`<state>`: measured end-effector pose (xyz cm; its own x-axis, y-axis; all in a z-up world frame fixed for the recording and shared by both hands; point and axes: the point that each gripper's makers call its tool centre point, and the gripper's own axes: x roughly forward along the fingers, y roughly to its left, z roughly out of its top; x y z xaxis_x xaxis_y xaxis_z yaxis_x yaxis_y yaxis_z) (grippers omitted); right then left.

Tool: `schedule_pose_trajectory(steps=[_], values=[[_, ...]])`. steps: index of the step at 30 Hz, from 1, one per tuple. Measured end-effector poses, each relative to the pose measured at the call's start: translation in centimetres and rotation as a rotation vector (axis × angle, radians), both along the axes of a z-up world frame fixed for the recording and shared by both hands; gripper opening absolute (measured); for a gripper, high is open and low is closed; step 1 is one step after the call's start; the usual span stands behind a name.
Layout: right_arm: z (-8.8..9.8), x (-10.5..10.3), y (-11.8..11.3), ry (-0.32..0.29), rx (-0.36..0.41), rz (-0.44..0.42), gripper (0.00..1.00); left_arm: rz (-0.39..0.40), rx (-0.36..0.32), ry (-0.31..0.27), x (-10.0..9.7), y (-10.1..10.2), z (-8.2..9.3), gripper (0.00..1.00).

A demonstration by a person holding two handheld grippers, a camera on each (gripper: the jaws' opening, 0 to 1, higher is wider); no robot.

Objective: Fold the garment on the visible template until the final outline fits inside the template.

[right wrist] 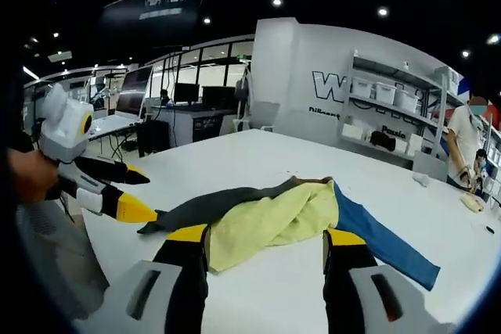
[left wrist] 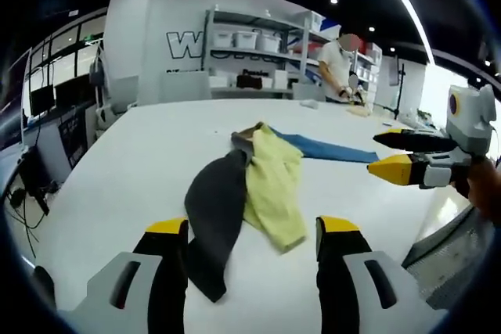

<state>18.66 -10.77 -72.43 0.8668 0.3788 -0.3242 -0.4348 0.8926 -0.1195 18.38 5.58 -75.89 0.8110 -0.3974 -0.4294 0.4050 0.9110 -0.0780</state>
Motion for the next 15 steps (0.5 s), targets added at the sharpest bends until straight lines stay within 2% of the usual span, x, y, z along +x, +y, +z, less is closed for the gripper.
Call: schedule_pose_trajectory(steps=[2,5,7,9,11,14,15], values=[[-0.1,0.0,0.0,0.006,0.005,0.001,0.58,-0.013,0.033,-0.002,0.0,0.4,0.1,0.6],[0.1,0.1,0.0,0.0,0.008,0.003,0.57,-0.055,0.131,0.01,-0.2,1.4,-0.4,0.58],[0.1,0.1,0.0,-0.001,0.01,0.003,0.57,-0.092,0.243,0.013,-0.3,2.3,-1.3,0.56],[0.2,0.1,-0.1,-0.003,0.013,0.001,0.57,-0.105,0.292,0.016,-0.3,2.9,-2.0,0.56],[0.2,0.2,-0.2,-0.001,0.014,0.0,0.57,-0.109,0.325,0.044,-0.6,3.4,-2.9,0.54],[0.2,0.1,-0.2,-0.004,0.015,-0.001,0.57,-0.145,0.324,0.092,-0.7,3.2,-4.1,0.46],[0.2,0.1,-0.2,-0.004,0.014,0.0,0.56,-0.166,0.358,0.103,-0.6,3.4,-4.6,0.44]])
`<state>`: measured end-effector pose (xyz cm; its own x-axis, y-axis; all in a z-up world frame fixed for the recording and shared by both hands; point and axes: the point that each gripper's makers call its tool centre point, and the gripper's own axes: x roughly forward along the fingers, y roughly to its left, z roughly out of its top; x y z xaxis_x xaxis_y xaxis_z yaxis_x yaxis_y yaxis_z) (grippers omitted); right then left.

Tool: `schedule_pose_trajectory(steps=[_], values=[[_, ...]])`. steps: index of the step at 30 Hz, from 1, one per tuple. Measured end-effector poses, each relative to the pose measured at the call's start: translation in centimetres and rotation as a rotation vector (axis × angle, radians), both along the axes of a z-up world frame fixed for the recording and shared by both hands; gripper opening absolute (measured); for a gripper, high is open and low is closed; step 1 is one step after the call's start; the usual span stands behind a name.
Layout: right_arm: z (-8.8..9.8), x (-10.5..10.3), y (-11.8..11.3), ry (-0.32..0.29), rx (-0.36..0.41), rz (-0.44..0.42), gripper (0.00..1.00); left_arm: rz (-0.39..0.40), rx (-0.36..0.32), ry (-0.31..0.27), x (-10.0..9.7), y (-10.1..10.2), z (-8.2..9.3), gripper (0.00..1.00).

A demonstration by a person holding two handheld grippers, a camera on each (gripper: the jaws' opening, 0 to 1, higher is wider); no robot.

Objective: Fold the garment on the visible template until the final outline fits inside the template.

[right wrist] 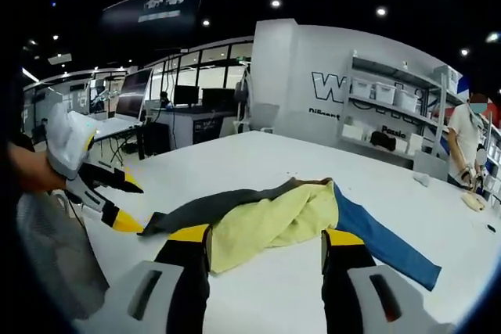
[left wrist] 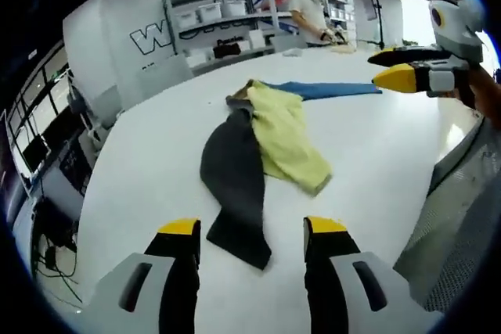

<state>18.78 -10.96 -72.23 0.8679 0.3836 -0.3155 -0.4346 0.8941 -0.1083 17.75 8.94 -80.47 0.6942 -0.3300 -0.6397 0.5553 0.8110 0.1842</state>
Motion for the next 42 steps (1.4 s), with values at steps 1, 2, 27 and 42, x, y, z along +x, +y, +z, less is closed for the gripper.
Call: schedule_pose_trajectory(steps=[1,2,27,42], values=[[0.0,0.0,0.0,0.0,-0.001,0.001,0.56,-0.01,0.012,0.001,0.1,0.0,-0.2,0.42],[0.0,0.0,0.0,-0.001,-0.001,0.002,0.56,-0.01,0.01,0.001,0.3,0.0,-0.2,0.43],[0.3,0.1,-0.6,-0.01,0.012,-0.014,0.54,-0.06,0.112,0.11,2.2,0.6,-5.4,0.31],[0.5,0.2,-0.8,-0.015,0.016,-0.02,0.53,-0.063,0.089,0.037,3.1,0.6,-3.8,0.0]])
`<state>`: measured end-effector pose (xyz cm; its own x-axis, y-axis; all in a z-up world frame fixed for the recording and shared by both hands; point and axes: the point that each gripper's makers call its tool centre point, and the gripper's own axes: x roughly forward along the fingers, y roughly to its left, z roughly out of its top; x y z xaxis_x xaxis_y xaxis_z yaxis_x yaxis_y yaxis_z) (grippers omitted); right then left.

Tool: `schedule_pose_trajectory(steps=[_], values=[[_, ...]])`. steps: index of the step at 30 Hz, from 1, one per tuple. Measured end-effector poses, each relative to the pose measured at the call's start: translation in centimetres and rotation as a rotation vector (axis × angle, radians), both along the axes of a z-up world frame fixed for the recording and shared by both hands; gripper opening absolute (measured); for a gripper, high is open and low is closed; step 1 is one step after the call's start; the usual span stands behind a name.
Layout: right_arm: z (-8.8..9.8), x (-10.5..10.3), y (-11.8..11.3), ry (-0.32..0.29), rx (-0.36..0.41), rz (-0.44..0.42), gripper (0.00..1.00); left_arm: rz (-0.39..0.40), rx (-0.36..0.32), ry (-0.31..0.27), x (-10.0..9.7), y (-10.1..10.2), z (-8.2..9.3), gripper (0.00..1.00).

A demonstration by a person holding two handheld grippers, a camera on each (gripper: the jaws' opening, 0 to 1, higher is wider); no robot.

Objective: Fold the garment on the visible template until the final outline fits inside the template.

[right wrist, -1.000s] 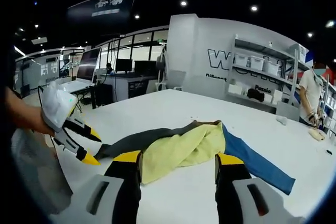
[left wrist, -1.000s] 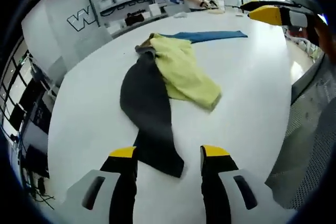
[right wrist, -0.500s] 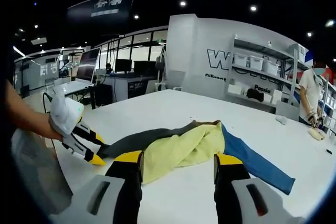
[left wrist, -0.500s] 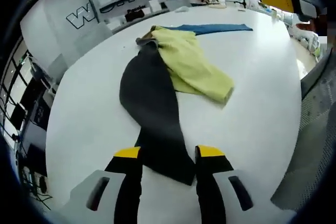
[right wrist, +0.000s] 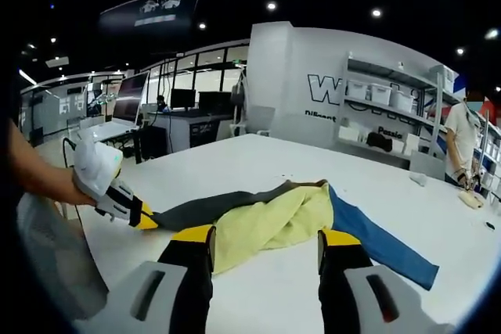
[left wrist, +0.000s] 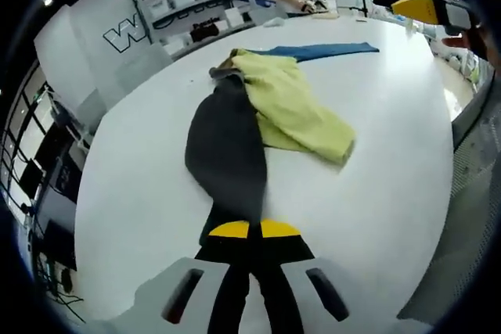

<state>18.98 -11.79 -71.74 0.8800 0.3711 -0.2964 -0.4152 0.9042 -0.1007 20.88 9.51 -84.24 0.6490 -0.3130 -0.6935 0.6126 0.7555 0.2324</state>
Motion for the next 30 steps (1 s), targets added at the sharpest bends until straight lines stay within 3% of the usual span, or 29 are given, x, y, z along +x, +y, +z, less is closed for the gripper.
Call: schedule_pose_trajectory(steps=[8,15,23,26,30], values=[[0.0,0.0,-0.1,-0.001,0.002,-0.005,0.52,0.009,-0.021,-0.02,0.3,0.6,1.7,0.0],[-0.1,0.0,-0.2,0.004,-0.005,-0.006,0.51,0.036,-0.053,-0.043,1.4,2.6,4.1,0.0],[-0.4,0.1,-0.5,0.012,-0.014,-0.021,0.51,0.058,-0.124,-0.068,2.5,3.1,7.3,0.0],[-0.5,0.1,-0.8,0.016,-0.018,-0.031,0.51,0.09,-0.2,-0.053,3.4,3.4,8.6,0.0],[-0.7,0.0,-1.1,0.024,-0.025,-0.041,0.51,0.116,-0.216,-0.061,4.7,4.5,9.6,0.0]])
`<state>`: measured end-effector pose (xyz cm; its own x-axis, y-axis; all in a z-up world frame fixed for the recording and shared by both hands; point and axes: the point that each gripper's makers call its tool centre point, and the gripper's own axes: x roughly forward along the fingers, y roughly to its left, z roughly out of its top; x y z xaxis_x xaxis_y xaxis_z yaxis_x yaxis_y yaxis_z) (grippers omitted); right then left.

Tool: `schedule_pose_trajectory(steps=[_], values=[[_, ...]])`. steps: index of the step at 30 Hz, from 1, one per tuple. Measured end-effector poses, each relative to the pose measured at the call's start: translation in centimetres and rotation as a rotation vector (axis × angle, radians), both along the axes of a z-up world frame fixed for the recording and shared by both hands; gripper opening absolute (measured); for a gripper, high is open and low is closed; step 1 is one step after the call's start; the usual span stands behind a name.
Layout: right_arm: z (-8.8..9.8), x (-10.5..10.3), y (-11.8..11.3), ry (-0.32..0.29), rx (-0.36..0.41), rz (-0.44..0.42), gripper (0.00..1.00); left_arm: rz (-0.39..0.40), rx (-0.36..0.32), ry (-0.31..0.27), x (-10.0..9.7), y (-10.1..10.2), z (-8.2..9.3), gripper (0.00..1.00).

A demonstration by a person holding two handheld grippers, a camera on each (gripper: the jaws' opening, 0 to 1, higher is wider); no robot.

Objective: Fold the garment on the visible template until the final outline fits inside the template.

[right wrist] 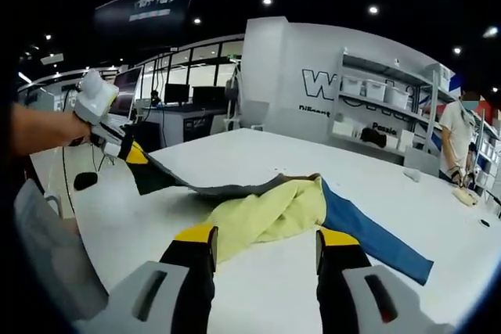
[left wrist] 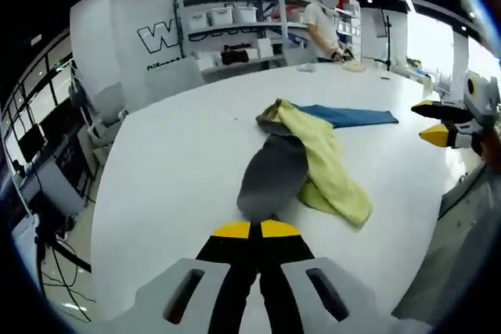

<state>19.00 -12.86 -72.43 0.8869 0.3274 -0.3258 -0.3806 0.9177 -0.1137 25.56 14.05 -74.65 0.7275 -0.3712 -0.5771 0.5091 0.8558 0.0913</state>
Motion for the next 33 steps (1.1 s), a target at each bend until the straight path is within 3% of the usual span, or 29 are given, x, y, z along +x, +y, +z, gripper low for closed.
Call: schedule_pose_trajectory(steps=[2,7,14,22,23,27,30,33], values=[[-0.1,0.0,-0.1,0.004,-0.002,-0.005,0.5,0.05,-0.022,0.001,1.5,1.8,0.6,0.0],[-0.3,0.0,-0.4,0.011,-0.008,-0.015,0.5,0.093,-0.047,0.017,3.3,3.9,0.8,0.0],[-0.7,0.1,-0.6,0.024,-0.022,-0.022,0.5,0.144,-0.207,0.089,5.3,5.0,0.9,0.0],[-1.3,0.0,-0.9,0.042,-0.038,-0.029,0.49,0.217,-0.306,0.127,8.6,7.7,1.4,0.0],[-1.4,0.1,-0.9,0.045,-0.04,-0.031,0.49,0.219,-0.303,0.131,8.9,8.0,1.4,0.0],[-1.7,0.1,-1.1,0.054,-0.046,-0.036,0.49,0.246,-0.189,0.11,10.0,9.7,1.2,0.0],[-2.0,0.1,-1.3,0.063,-0.053,-0.039,0.49,0.273,-0.243,0.137,10.9,10.1,0.9,0.0],[-2.2,0.1,-1.4,0.069,-0.058,-0.043,0.49,0.301,-0.235,0.166,11.8,11.2,-0.2,0.0]])
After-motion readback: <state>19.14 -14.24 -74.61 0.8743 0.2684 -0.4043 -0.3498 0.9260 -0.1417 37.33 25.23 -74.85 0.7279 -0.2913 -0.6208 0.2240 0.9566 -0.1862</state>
